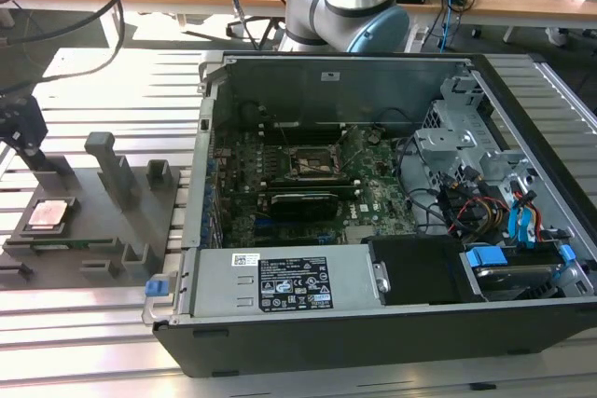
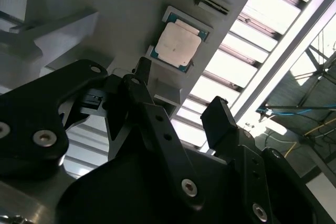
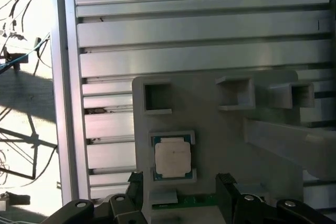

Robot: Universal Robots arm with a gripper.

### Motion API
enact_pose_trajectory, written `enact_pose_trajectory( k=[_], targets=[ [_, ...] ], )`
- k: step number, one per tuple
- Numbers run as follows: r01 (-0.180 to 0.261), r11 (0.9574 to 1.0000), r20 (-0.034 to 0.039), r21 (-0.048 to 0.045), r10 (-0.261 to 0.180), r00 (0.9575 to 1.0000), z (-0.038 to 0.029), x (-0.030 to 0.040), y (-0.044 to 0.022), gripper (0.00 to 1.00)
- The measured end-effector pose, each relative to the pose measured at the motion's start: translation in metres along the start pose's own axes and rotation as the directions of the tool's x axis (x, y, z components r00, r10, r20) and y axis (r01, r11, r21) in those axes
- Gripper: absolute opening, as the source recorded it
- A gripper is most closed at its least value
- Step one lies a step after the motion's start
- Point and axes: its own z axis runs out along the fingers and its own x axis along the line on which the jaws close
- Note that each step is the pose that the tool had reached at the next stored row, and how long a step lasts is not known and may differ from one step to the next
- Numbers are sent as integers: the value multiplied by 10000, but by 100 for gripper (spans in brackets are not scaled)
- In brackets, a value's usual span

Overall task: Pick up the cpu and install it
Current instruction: 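Pick up the cpu and move it towards the insertion slot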

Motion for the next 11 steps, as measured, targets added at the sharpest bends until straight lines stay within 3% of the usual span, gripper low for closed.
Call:
enact_pose_trajectory(
  k=[11],
  targets=[
    [0, 10000, 0, 0, 0, 10000, 62, 2, 0, 66]
  ],
)
